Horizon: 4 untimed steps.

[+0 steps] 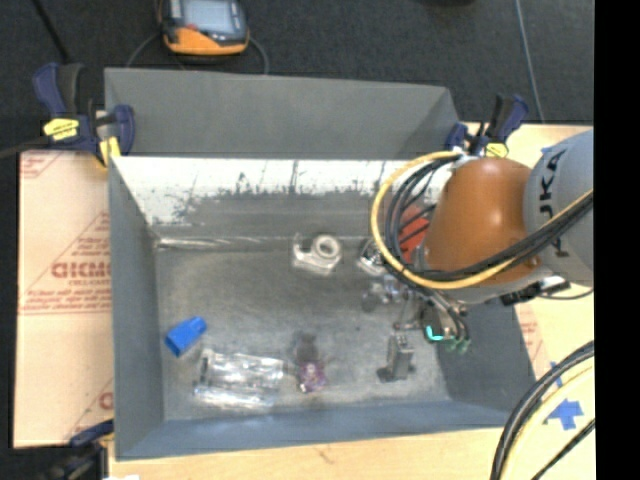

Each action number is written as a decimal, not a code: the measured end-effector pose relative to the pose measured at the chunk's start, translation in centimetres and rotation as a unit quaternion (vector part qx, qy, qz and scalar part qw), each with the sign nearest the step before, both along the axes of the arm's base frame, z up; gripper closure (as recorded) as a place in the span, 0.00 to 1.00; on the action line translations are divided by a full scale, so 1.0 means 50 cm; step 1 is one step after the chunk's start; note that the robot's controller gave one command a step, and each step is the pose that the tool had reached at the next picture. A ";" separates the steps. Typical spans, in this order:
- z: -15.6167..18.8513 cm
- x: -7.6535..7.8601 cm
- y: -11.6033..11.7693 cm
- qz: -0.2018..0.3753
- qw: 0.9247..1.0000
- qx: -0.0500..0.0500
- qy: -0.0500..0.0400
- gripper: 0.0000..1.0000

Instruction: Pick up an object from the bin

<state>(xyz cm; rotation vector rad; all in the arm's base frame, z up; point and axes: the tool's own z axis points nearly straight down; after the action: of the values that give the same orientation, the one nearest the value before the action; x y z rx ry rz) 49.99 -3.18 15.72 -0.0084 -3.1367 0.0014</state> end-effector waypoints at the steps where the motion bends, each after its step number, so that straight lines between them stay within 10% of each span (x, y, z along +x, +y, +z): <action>1: -0.116 -0.037 0.114 0.167 0.986 0.002 -0.001 0.00; 2: -0.174 -0.015 0.135 0.150 0.989 0.001 -0.005 0.00; 4: -0.161 0.170 0.023 0.161 0.987 0.000 -0.007 0.00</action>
Offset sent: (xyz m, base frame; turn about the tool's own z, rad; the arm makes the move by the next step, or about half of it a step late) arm -0.0181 0.0563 -0.0570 -0.3348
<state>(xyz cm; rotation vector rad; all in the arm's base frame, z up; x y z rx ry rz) 58.50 -2.04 7.66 0.4981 -3.1118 0.0041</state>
